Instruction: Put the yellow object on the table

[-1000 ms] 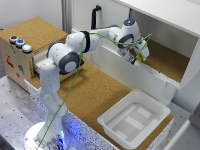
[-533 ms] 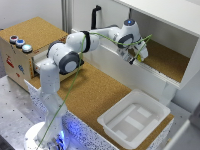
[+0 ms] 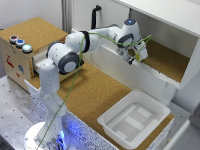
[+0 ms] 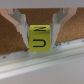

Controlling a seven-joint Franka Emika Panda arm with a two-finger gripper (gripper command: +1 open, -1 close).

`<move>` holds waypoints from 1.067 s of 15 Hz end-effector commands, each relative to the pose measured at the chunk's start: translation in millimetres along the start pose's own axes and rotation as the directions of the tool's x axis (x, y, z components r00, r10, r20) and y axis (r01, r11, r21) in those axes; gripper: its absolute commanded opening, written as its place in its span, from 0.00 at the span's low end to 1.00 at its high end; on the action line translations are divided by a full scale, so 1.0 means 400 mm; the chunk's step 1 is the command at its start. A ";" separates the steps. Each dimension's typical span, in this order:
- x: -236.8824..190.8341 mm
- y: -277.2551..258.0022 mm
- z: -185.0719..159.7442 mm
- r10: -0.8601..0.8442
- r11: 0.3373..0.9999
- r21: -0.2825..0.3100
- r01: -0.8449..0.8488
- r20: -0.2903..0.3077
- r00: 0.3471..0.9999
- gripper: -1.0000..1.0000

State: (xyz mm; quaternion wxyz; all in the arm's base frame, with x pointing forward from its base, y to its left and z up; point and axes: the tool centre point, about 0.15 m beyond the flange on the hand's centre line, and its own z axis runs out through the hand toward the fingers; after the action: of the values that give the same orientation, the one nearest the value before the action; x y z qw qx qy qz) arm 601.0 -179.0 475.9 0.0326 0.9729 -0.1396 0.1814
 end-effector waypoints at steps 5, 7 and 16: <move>-0.417 -0.028 -0.048 -0.047 0.995 0.095 0.043 0.039 0.998 0.00; -0.507 -0.033 -0.030 -0.046 0.995 0.092 0.037 0.096 0.994 0.00; -0.773 -0.083 0.116 -0.218 0.973 0.127 0.191 0.254 0.942 0.00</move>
State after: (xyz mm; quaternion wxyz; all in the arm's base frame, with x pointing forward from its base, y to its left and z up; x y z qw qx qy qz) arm 385.2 -90.4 370.2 -0.0219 0.9962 -0.0680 0.0503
